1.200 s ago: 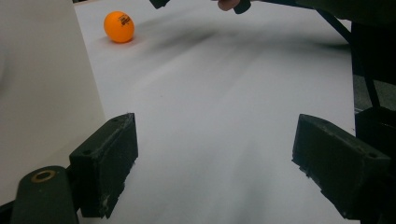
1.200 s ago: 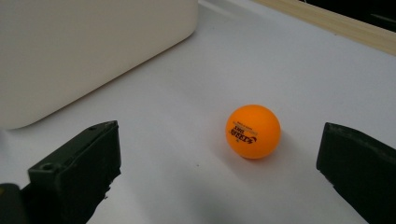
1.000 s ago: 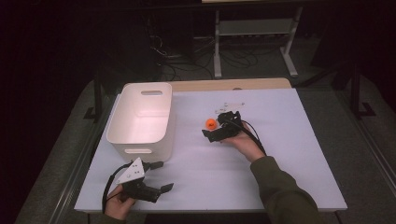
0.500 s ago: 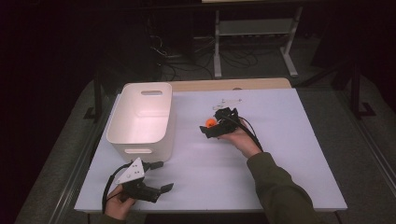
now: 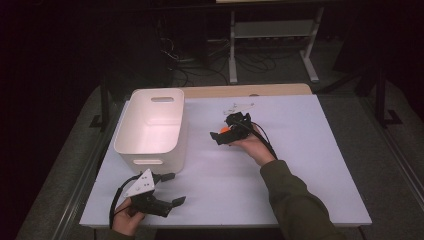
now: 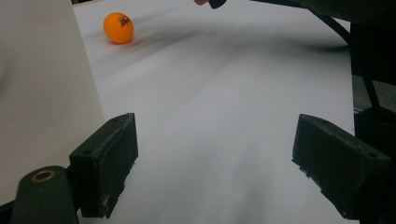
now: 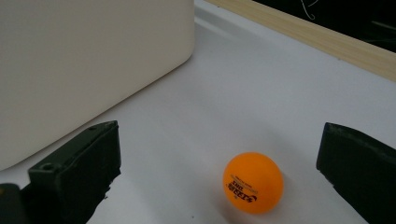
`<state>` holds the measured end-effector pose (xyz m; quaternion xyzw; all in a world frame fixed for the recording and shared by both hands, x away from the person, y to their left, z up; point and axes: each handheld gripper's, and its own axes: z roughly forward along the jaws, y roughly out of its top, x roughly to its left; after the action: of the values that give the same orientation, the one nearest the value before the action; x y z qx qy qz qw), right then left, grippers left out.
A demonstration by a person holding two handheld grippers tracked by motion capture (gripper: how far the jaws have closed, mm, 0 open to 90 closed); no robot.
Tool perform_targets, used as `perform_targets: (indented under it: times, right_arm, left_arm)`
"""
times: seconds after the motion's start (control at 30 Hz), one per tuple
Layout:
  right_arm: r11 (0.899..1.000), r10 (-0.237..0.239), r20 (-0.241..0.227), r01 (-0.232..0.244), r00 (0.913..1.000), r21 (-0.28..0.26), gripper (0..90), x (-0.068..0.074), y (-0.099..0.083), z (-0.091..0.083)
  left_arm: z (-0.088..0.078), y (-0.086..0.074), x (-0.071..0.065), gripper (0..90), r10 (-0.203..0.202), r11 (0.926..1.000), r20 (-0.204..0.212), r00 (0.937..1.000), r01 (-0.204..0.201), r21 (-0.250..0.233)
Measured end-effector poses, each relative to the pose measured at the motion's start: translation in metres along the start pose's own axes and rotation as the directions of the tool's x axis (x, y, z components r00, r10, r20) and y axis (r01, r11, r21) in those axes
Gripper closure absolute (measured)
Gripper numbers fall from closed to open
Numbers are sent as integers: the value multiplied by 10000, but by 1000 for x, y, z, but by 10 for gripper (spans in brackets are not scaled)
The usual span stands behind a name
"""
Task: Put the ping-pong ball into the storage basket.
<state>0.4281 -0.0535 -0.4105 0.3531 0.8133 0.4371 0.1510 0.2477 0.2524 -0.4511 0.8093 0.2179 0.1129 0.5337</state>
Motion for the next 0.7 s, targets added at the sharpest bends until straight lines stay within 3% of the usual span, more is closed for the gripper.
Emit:
perform_targets:
  times: [0.7]
  right_arm:
    - [9994,324,458,-328,9984,94,0,-11,0,17]
  left_arm:
    - [0,0,0,141,15,10000,21,10000,-15,-32]
